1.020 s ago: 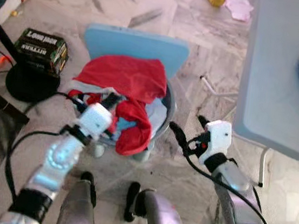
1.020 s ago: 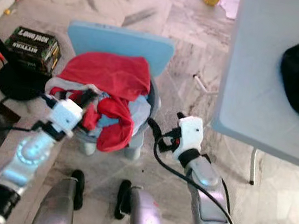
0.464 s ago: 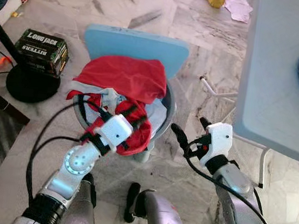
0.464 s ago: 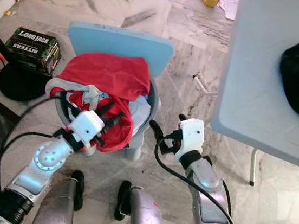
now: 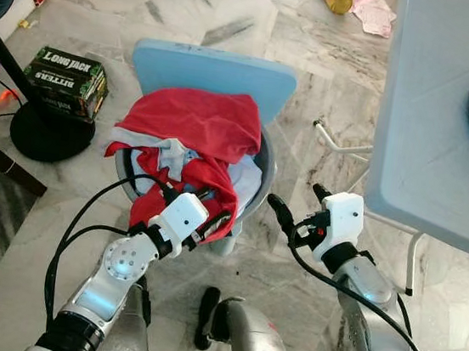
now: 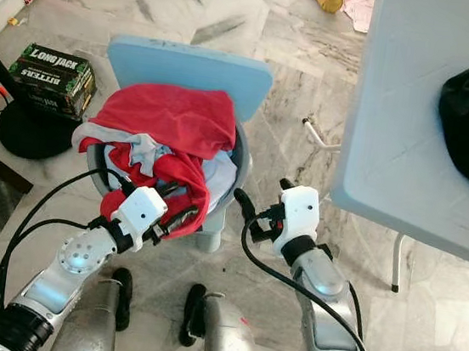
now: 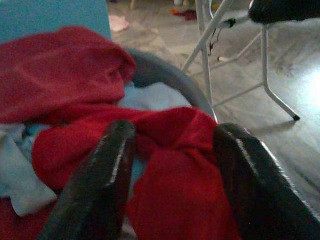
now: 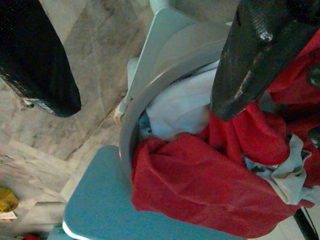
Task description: Hang hanger
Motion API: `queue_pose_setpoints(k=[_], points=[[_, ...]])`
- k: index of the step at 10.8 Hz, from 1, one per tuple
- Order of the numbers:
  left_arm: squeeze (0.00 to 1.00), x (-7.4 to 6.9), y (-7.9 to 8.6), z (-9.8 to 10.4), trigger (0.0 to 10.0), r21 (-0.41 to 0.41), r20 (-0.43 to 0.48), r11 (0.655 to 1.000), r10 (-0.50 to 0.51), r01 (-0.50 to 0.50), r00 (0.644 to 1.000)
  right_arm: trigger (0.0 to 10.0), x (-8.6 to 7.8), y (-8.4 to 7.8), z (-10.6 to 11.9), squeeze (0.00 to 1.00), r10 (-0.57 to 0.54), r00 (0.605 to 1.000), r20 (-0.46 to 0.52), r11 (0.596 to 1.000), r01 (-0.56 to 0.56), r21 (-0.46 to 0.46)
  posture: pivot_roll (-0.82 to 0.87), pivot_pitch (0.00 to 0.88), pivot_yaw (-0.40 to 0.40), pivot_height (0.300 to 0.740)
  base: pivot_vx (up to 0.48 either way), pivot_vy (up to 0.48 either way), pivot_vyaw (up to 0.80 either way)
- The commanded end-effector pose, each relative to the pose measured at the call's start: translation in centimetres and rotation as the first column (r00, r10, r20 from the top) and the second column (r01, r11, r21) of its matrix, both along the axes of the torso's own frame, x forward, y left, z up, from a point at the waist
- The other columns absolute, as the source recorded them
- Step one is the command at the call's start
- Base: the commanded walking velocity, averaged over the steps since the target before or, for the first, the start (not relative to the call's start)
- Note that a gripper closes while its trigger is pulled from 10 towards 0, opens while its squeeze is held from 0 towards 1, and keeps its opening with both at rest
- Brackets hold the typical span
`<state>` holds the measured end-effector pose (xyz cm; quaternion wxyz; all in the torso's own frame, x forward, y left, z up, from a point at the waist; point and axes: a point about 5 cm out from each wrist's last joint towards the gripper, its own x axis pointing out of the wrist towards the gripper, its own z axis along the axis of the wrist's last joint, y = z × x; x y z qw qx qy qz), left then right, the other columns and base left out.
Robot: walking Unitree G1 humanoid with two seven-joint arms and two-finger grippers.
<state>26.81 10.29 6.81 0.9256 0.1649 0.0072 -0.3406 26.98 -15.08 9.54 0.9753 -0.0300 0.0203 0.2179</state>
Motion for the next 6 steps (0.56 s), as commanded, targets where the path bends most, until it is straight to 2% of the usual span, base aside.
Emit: queue_pose_setpoints(k=[1, 3, 6], points=[[1.0, -0.5, -0.1, -1.1, 10.0, 0.01, -0.061, 1.0, -0.004, 0.004, 0.998, 10.0, -0.3, -0.1, -0.5, 0.0, 0.002, 1.0, -0.015, 1.0, -0.002, -0.013, 0.0, 0.225, -0.144, 0.74, 0.0, 0.0, 0.0], [1.0, -0.4, -0.1, -1.4, 10.0, 0.0, -0.081, 1.0, 0.007, -0.007, 0.997, 10.0, -0.3, -0.1, -0.5, 0.0, 0.003, 1.0, -0.011, 1.0, -0.003, -0.016, 0.0, 0.225, -0.145, 0.74, 0.0, 0.0, 0.0], [1.0, -0.4, -1.7, -1.0, 10.0, 0.029, -0.054, 0.996, -0.08, 0.081, 0.995, 10.0, -0.1, -0.1, -0.4, 0.0, -0.004, 1.0, -0.002, 1.0, 0.004, -0.021, 0.0, 0.218, -0.144, 0.74, 0.0, 0.0, 0.0]])
